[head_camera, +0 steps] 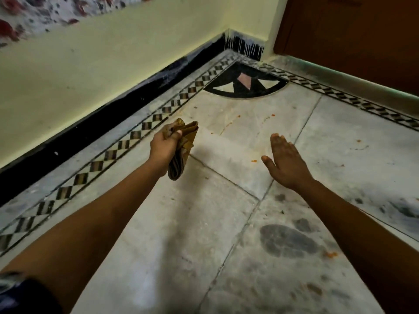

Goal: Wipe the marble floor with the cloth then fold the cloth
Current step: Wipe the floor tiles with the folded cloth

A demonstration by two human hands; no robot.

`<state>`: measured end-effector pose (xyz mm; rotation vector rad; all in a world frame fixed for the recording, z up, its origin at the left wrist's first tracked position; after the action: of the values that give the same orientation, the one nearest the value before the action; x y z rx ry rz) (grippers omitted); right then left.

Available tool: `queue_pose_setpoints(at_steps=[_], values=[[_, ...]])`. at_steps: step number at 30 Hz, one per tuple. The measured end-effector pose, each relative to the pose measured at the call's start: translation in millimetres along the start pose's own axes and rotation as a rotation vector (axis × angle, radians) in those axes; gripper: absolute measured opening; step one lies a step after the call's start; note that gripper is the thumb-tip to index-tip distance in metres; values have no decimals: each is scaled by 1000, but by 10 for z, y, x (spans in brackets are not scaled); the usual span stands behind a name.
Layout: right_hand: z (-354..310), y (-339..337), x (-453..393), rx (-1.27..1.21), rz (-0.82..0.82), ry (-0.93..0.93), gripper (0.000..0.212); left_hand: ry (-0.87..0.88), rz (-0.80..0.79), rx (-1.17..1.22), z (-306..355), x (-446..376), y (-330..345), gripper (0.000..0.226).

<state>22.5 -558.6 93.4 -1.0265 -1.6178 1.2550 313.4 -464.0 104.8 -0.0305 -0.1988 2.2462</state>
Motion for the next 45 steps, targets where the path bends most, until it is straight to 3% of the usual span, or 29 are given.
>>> queue_pose_setpoints(at_steps=[6, 11, 13, 15, 16, 18, 19, 22, 24, 27, 33, 36, 39, 42, 45], values=[[141, 266, -158, -35, -21, 80, 80, 47, -92, -66, 29, -287, 394, 32], [321, 600, -432, -64, 54, 94, 88, 280, -68, -546, 25, -786, 758, 44], [394, 734, -605, -107, 82, 146, 81, 333, -91, -702, -68, -937, 916, 46], [466, 858, -762, -147, 91, 212, 76, 385, -230, -820, -281, -1050, 1162, 54], [494, 912, -813, -155, 101, 226, 75, 389, -378, -903, -449, -1050, 1319, 64], [525, 1044, -870, -164, 126, 228, 73, 307, -678, -1030, -921, -926, 1557, 79], [542, 1080, -923, -157, 134, 219, 72, 267, -728, -1034, -1069, -893, 1615, 79], [682, 1290, -1174, -157, 114, 247, 71, 194, -529, -919, -1296, -1083, 1640, 62], [721, 1194, -1231, -144, 159, 272, 71, 258, -477, -1057, -1188, -1211, 1642, 55], [718, 1129, -1227, -91, 222, 288, 69, 357, -495, -1241, -1116, -1406, 1791, 55], [737, 1207, -1277, -82, 189, 308, 69, 339, -515, -1285, -1045, -2070, 2335, 57], [725, 1197, -1267, -94, 182, 312, 70, 463, -600, -1324, -1067, -1738, 2449, 63], [730, 1188, -1266, -94, 161, 321, 70, 670, -716, -1266, -1089, -882, 2148, 65], [730, 1200, -1269, -74, 151, 323, 70, 605, -751, -1254, -1173, -548, 1716, 63], [733, 1198, -1266, -76, 153, 329, 69, 515, -751, -1263, -1125, -854, 1819, 66]])
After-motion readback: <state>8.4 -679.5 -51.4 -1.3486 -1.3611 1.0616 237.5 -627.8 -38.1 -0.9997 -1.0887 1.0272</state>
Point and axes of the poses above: each hand's wrist, its own x-axis away from the middle knuckle, its own y-axis out of the palm, z = x × y, the point moved 9 cm from there along -x, towards the middle knuckle, and after that the axes turned 11 degrees about y, right-handed, at the moved point
